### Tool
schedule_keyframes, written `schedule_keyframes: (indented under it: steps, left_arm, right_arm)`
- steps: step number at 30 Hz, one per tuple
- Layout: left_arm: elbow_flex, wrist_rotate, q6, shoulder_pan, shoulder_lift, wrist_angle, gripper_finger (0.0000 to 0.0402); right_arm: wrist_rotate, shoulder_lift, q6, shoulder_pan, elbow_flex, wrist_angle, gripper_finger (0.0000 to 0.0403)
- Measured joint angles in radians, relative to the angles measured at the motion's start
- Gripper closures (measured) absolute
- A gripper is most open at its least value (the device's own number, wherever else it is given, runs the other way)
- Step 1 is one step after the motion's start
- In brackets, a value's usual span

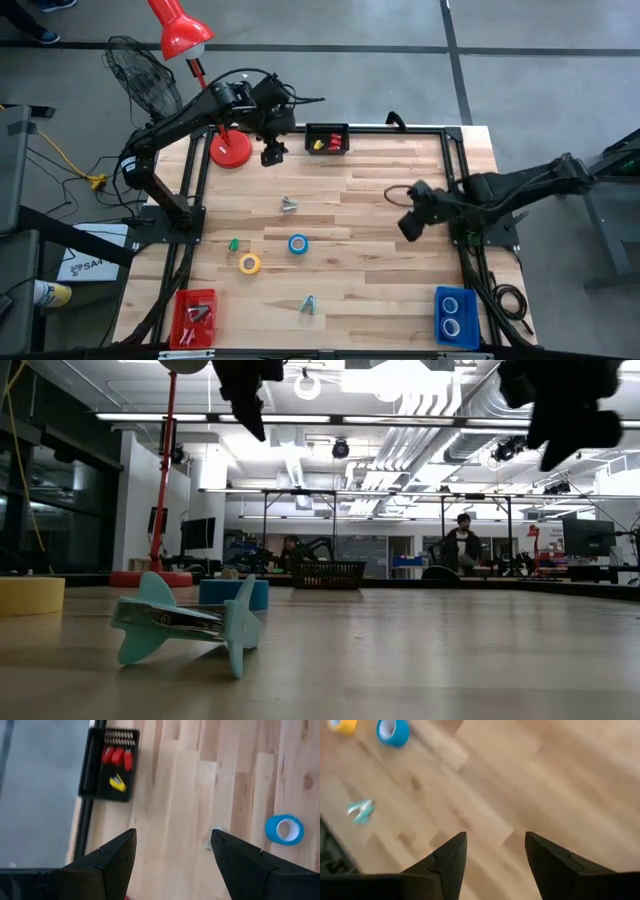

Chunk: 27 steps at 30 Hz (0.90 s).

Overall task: Pick and place Stapler, Stapler remover, tape
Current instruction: Put the blue tape into the green basket

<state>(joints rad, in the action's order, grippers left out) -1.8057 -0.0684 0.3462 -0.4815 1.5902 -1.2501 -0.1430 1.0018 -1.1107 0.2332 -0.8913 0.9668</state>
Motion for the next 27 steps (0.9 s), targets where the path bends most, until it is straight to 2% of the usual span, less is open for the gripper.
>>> schedule_keyframes:
  steps: [8,14,27]
  left_arm:
    - [0.000,0.145,-0.286,0.098,0.003,-0.098,0.0149]
    - [0.000,0.211,-0.507,0.219,0.020,-0.142,0.0149]
    - [0.001,0.192,-0.835,0.408,0.197,-0.221,0.0150]
  right_arm:
    - [-0.048,-0.003,0.262,-0.219,0.000,-0.001,0.0210]
    - [0.019,-0.003,0.459,-0.379,0.000,-0.008,0.0210]
    - [0.049,-0.002,0.783,-0.609,0.000,-0.011,0.0210]
